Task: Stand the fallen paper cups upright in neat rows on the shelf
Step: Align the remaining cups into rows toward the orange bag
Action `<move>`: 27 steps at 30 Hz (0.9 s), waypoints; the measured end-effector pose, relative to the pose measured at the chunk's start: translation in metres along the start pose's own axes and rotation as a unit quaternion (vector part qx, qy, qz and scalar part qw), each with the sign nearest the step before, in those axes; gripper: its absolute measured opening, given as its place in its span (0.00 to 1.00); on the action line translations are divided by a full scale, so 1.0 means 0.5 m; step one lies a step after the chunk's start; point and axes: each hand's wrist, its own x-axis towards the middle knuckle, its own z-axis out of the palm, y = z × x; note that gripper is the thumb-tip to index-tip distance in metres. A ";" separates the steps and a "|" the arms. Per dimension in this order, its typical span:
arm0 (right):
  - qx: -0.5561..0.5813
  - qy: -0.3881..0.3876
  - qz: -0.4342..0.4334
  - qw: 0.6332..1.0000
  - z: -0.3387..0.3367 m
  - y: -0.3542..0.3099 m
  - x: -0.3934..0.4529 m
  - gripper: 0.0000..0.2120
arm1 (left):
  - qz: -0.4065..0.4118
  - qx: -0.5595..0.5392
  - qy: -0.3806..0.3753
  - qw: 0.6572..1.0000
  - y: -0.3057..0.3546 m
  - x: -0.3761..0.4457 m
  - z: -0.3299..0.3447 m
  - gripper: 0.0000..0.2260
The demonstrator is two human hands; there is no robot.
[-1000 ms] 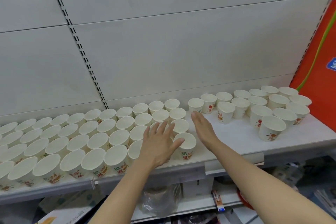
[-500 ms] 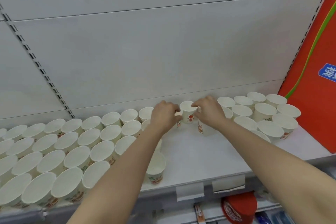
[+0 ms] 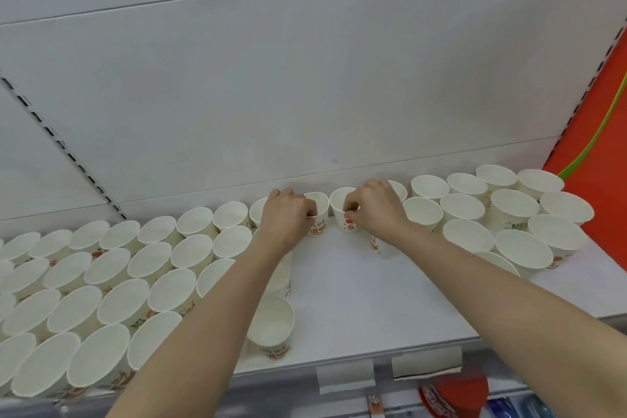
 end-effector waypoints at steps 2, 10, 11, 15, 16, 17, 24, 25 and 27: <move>0.025 0.010 0.002 1.000 0.003 -0.004 -0.002 0.04 | 0.013 0.003 -0.009 1.000 -0.004 0.002 -0.001 0.07; 0.110 0.142 0.110 0.978 -0.073 0.080 -0.090 0.05 | 0.131 -0.175 0.055 0.974 0.083 0.009 -0.029 0.10; 0.100 0.145 0.125 0.976 -0.082 0.089 -0.105 0.06 | 0.153 -0.180 0.038 0.971 0.106 0.014 -0.033 0.11; 0.040 0.101 0.145 0.983 -0.101 0.105 -0.151 0.10 | 0.204 -0.123 -0.029 0.971 0.167 0.026 -0.036 0.09; 0.018 0.079 0.150 0.985 -0.103 0.105 -0.161 0.12 | 0.203 -0.120 -0.034 0.971 0.173 0.023 -0.035 0.07; -0.009 0.058 0.157 0.986 -0.106 0.104 -0.169 0.14 | 0.197 -0.131 -0.036 0.971 0.176 0.019 -0.034 0.05; -0.085 -0.008 0.113 0.990 -0.112 0.118 -0.175 0.08 | 0.110 -0.242 -0.083 0.961 0.087 -0.030 -0.061 0.04; -0.049 -0.012 0.098 0.994 -0.112 0.114 -0.173 0.06 | 0.092 -0.254 -0.089 0.959 0.071 -0.039 -0.069 0.04; 0.033 -0.013 0.057 0.998 -0.105 0.101 -0.173 0.05 | 0.059 -0.273 -0.096 0.955 0.044 -0.057 -0.080 0.04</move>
